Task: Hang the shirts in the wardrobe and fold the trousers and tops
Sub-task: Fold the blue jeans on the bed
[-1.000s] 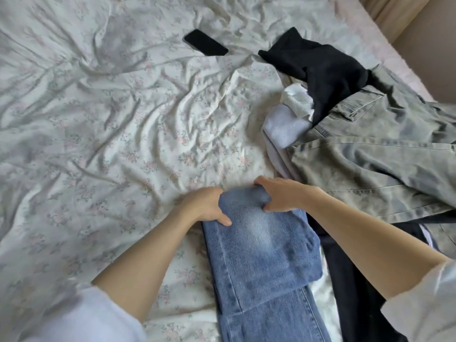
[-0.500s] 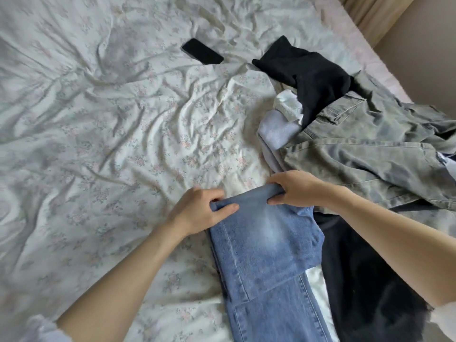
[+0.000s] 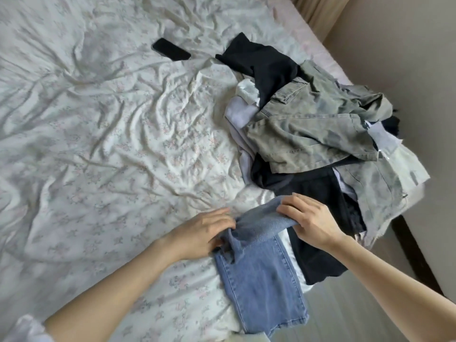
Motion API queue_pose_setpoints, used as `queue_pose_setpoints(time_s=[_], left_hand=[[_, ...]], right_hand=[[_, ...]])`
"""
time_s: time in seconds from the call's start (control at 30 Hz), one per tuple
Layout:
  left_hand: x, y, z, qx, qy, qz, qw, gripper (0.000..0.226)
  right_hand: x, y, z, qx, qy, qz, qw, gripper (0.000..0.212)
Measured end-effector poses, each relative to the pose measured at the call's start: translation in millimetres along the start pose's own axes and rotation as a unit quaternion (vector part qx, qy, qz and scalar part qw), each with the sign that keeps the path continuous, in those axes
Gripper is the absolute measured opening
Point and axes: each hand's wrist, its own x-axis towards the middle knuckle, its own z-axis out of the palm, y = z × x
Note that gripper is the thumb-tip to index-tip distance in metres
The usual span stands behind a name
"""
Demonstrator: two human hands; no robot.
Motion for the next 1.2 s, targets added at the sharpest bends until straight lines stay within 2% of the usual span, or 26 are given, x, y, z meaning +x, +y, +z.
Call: queue_pose_setpoints(time_s=[0.1, 0.17, 0.23, 0.3, 0.4, 0.43, 0.5, 0.57, 0.63, 0.7, 0.73, 0.8, 0.87, 0.97, 1.07, 1.2], left_hand=[[2, 28, 6, 0.038, 0.013, 0.056, 0.998, 0.008], [4, 46, 8, 0.017, 0.075, 0.064, 0.995, 0.003], [6, 59, 4, -0.011, 0.169, 0.025, 0.985, 0.006], [10, 62, -3, -0.036, 0.225, -0.034, 0.973, 0.005], [12, 61, -16, -0.073, 0.199, -0.075, 0.974, 0.01], [10, 62, -22, -0.139, 0.169, -0.092, 0.971, 0.014], [5, 70, -35, -0.321, 0.091, -0.118, 0.935, 0.029], [1, 81, -42, -0.398, 0.057, -0.114, 0.909, 0.052], [4, 99, -47, -0.327, 0.057, -0.097, 0.938, 0.063], [12, 115, -52, -0.155, 0.085, -0.098, 0.979, 0.083], [17, 123, -56, -0.076, 0.119, -0.102, 0.985, 0.085], [25, 139, -72, 0.019, 0.218, -0.096, 0.971, 0.069], [30, 160, -91, 0.045, 0.298, -0.046, 0.952, 0.051], [29, 202, -128, 0.045, 0.37, 0.065, 0.926, 0.034], [21, 247, -161, 0.027, 0.379, 0.117, 0.918, 0.028], [9, 284, -178, 0.03, 0.356, 0.147, 0.922, 0.014]], right_hand=[[-29, -6, -12, -0.032, 0.025, 0.027, 0.999, 0.036], [-39, -8, -25, -0.043, 0.05, 0.068, 0.995, 0.039], [-43, -12, -40, -0.051, 0.079, 0.101, 0.99, 0.039], [-37, -19, -54, -0.052, 0.097, 0.113, 0.987, 0.038], [-23, -23, -73, -0.053, 0.11, 0.119, 0.985, 0.038], [-19, -22, -79, -0.048, 0.103, 0.125, 0.986, 0.036], [-14, -21, -88, -0.034, 0.09, 0.145, 0.985, 0.03], [-12, -26, -92, -0.032, 0.09, 0.166, 0.981, 0.025], [-8, -31, -99, -0.038, 0.112, 0.183, 0.976, 0.023], [-5, -33, -113, -0.045, 0.139, 0.21, 0.967, 0.022], [-5, -34, -122, -0.05, 0.152, 0.221, 0.962, 0.023], [-6, -36, -146, -0.059, 0.185, 0.238, 0.952, 0.025], [-8, -40, -172, -0.07, 0.228, 0.248, 0.939, 0.027], [-11, -46, -223, -0.079, 0.304, 0.255, 0.914, 0.029], [-13, -53, -273, -0.089, 0.374, 0.237, 0.892, 0.027], [-21, -62, -307, -0.098, 0.433, 0.218, 0.869, 0.025]])
